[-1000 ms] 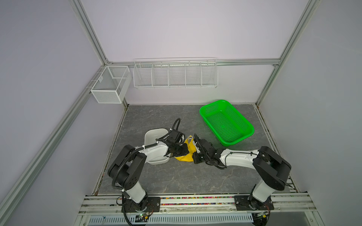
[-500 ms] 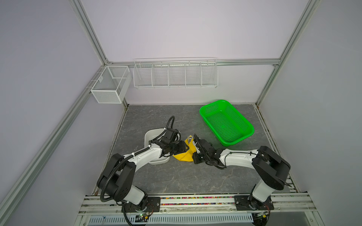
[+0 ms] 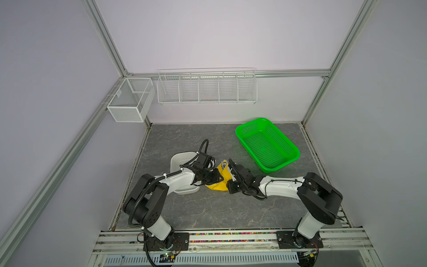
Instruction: Place the utensils on the paper napkin and roll it up
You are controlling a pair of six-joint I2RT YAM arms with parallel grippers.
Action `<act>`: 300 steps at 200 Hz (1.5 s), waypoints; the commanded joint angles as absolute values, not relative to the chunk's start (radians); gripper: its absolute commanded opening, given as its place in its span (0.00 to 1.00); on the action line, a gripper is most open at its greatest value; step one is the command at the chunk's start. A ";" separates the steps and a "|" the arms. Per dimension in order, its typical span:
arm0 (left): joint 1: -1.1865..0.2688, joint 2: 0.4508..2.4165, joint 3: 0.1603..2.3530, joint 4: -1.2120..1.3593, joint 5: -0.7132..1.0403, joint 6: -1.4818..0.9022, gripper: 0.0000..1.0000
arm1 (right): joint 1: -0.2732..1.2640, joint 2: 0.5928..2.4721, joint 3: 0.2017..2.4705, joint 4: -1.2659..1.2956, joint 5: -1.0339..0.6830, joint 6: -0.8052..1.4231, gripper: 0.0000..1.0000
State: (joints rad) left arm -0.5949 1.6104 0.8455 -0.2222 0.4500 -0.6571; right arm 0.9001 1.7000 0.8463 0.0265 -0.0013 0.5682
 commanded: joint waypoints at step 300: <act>-0.589 1.685 0.903 -0.282 0.401 -0.551 0.00 | 0.764 1.551 0.693 0.141 -0.211 0.733 0.17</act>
State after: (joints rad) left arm -0.5945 1.6718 0.8783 -0.2710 0.4118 -0.5682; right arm 0.7830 1.6119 0.7097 0.1650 -0.2184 0.7261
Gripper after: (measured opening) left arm 0.047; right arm 0.167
